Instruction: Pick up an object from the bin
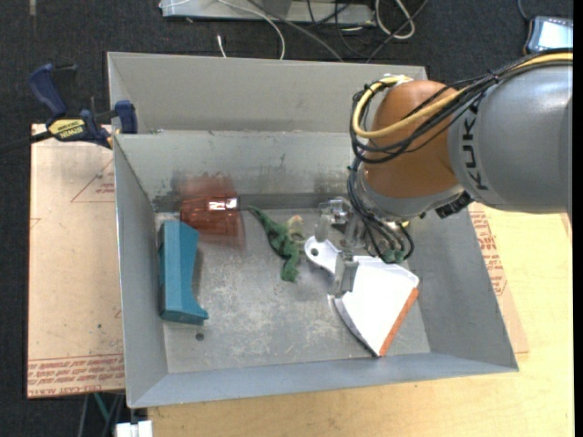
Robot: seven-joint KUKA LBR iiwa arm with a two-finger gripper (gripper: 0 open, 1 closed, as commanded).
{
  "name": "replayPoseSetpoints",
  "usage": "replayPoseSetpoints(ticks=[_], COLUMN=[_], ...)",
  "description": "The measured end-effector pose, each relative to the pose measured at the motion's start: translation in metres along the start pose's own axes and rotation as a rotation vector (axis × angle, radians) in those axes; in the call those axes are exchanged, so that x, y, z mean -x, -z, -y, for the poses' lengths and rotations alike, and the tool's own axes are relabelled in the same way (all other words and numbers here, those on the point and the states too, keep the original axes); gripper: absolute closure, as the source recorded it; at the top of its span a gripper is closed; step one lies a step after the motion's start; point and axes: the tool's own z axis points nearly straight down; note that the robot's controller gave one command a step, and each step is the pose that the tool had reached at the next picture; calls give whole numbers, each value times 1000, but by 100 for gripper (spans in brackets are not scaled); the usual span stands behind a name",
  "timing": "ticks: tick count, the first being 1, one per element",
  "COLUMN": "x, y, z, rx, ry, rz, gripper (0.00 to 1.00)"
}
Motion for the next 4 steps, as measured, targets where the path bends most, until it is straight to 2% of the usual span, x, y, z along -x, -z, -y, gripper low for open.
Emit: replayPoseSetpoints(ticks=[1,2,3,4], x=[1,31,36,35], y=[5,-79,-79,-77], z=[0,66,56,61], rx=[0,8,4,7], ry=[-1,-365,-297,-334], rz=[7,-1,10,9], gripper=[0,0,0,0])
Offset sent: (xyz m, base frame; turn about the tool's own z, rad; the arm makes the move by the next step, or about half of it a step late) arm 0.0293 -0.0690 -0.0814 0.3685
